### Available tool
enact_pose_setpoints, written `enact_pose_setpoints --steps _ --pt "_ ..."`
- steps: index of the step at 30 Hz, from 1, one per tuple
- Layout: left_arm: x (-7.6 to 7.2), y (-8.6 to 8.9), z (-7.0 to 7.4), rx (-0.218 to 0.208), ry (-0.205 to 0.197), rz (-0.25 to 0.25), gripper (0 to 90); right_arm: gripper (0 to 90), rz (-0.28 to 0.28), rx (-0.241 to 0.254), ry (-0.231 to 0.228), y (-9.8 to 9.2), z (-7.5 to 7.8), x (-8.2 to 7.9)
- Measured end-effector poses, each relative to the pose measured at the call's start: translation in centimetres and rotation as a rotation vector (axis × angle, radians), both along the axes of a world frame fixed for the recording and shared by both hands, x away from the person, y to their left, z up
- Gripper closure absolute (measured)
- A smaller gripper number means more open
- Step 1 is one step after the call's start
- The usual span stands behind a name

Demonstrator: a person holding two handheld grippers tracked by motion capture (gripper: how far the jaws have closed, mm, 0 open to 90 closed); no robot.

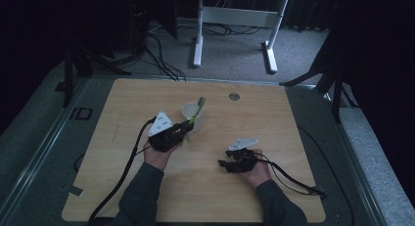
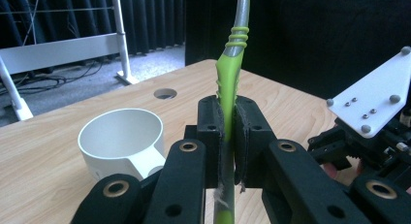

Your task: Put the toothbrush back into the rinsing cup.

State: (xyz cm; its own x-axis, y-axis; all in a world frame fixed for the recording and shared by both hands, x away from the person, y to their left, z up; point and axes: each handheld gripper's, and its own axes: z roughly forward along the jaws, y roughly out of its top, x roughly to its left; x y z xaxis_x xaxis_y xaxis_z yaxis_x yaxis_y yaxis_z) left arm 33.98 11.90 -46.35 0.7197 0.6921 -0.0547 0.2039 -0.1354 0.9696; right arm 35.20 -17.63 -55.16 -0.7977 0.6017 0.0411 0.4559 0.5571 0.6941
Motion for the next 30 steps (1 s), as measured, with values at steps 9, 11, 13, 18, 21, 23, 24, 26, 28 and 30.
enact_pose_setpoints --steps 9,11,13,18,21,23,24,26,28,30 --pt "0.3 0.4 0.2 -0.034 -0.018 0.034 83.2 43.5 -0.007 0.032 0.002 -0.7 -0.2 0.0" --pt "0.4 0.5 0.3 -0.041 -0.024 0.039 83.2 42.6 -0.005 0.036 0.001 -0.7 -0.3 0.0" --pt "0.4 0.6 0.4 -0.045 -0.030 0.042 83.3 42.3 -0.005 0.043 -0.002 -0.7 -0.3 0.0" --pt "0.5 0.7 0.5 -0.061 -0.042 0.043 83.3 40.5 -0.003 0.042 -0.017 -0.6 -0.4 -0.1" --pt "0.7 0.8 0.5 -0.077 -0.047 0.042 83.3 40.3 -0.004 0.043 -0.021 -0.6 -0.5 -0.1" --pt "0.8 0.9 0.5 -0.089 -0.051 0.040 83.3 40.0 -0.003 0.043 -0.027 -0.6 -0.5 -0.2" --pt "0.8 0.9 0.5 -0.095 -0.053 0.038 83.3 39.9 -0.003 0.043 -0.028 -0.6 -0.5 -0.2" --pt "1.0 0.9 0.5 -0.106 -0.060 0.033 83.3 39.4 0.000 0.042 -0.035 -0.6 -0.6 -0.2" --pt "1.1 0.9 0.5 -0.111 -0.063 0.032 83.3 38.7 -0.001 0.041 -0.042 -0.6 -0.7 -0.3" --pt "1.3 0.9 0.4 -0.125 -0.065 0.028 83.3 38.3 0.000 0.041 -0.049 -0.5 -0.7 -0.3"
